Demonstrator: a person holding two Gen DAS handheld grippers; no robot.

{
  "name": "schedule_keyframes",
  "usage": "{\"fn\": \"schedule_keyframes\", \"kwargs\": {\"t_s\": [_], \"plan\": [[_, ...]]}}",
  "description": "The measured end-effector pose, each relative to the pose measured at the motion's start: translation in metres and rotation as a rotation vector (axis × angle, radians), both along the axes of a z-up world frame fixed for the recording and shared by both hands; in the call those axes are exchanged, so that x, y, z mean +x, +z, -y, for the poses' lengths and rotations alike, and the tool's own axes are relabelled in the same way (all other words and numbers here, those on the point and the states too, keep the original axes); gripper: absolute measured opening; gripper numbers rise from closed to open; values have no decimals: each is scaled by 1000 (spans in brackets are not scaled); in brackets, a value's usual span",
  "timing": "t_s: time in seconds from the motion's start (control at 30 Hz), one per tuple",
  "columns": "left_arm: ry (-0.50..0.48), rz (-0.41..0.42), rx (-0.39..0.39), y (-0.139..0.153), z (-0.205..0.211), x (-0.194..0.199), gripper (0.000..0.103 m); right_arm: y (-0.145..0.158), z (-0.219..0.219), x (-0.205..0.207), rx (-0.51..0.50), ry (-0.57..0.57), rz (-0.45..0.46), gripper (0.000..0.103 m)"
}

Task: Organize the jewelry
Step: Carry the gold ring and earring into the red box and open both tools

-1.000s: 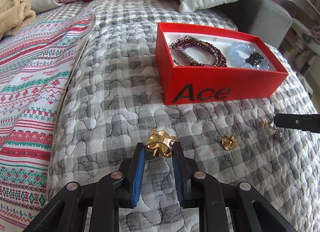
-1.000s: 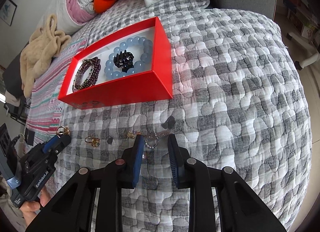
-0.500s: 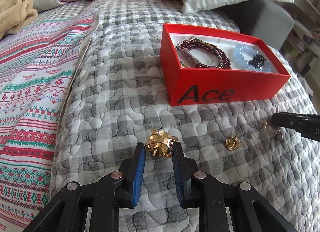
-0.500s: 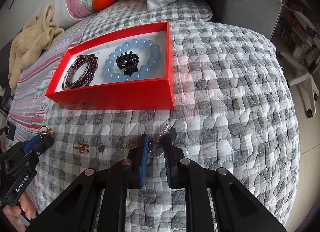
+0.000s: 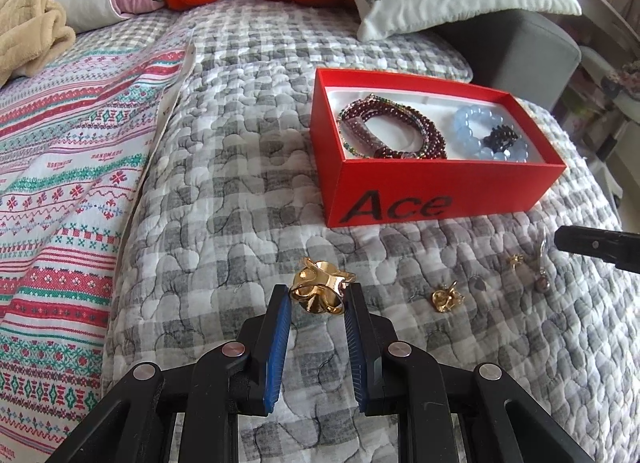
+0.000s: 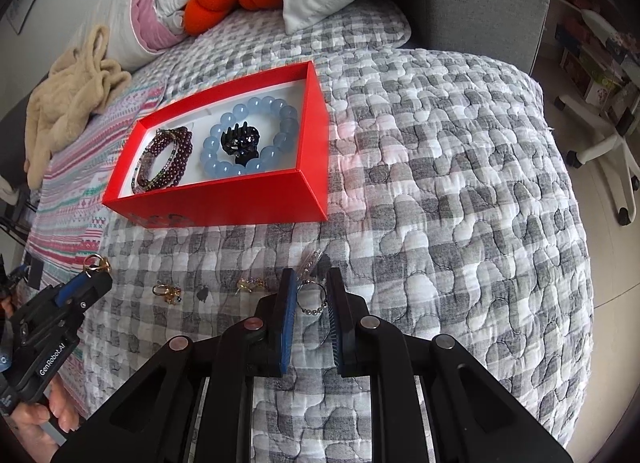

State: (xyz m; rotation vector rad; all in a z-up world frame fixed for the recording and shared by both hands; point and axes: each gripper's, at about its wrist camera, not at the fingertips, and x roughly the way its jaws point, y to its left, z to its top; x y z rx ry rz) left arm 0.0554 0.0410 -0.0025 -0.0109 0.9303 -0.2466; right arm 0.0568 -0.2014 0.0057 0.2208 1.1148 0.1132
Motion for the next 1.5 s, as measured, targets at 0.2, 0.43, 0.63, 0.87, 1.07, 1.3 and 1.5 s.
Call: {"fn": "schedule_keyframes", "kwargs": {"t_s": [0.2,0.43,0.63,0.87,1.07,1.3,1.5], "plan": [[6,30,-21,16,8,2,21,15,6,-3,31,-15,35,16],[22,69,-75,36,18,15,21,32,11,4,82,-27,86,16],[28,87,-112,39,34,30,21,45,11,17,153,-31,139,16],[26,116,-85,29,50,52,21,44,10,40,189,-23,173,16],[38,115,-52,16,59,66,21,39,5,50,187,5,186,16],[29,139,-39,15,61,68,22,34,4,57,185,21,187,16],[21,140,-53,20,61,65,36,30,3,59,183,20,181,16]]}}
